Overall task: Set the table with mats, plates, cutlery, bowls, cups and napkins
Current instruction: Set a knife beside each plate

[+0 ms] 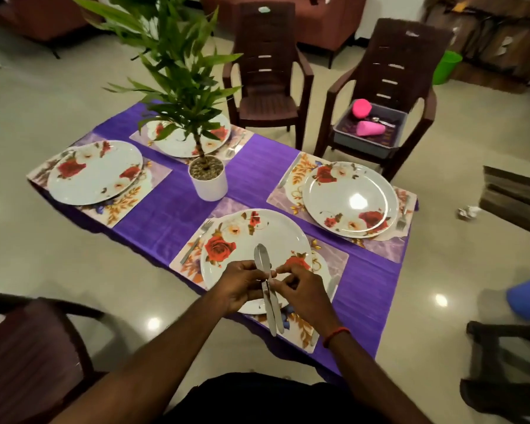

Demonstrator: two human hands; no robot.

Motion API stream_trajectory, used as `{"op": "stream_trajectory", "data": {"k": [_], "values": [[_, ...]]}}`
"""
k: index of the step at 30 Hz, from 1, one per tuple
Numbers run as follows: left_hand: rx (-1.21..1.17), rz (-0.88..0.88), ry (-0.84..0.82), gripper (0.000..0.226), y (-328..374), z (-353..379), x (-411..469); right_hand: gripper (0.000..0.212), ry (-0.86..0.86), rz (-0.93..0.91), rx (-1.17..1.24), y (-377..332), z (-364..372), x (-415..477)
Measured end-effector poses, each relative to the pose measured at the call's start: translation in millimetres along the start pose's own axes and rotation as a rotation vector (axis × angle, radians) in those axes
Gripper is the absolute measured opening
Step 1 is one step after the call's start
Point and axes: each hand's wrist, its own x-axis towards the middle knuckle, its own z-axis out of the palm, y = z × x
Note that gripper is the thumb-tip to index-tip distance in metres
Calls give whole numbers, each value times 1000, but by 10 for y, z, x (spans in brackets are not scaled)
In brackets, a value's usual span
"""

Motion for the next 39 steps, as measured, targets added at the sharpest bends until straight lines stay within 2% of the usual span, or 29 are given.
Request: {"op": "stream_trajectory", "data": {"k": [5, 10, 16, 22, 27, 35, 39], "values": [[-112, 23, 152, 23, -50, -162, -144, 29, -146, -54, -118, -124, 271, 113], [-201, 35, 295, 24, -152, -452, -270, 39, -312, -34, -129, -273, 550, 211], [-295, 62, 336, 21, -96, -812, -286, 41, -373, -53, -70, -473, 807, 333], [-373, 71, 346, 21, 160, -1267, -195, 36, -312, -101, -116, -762, 1197, 584], [-335, 85, 386, 14, 466, -1791, -96, 33, -304, -168, -151, -1086, 1677, 824], [-360, 116, 368, 23, 806, -2739, -114, 22, -227, -375, -584, -1464, 2547, 1134], [-330, 141, 313, 24, 982, -3088, -106, 25, -198, -361, -607, -1674, 2833, 1262]]}}
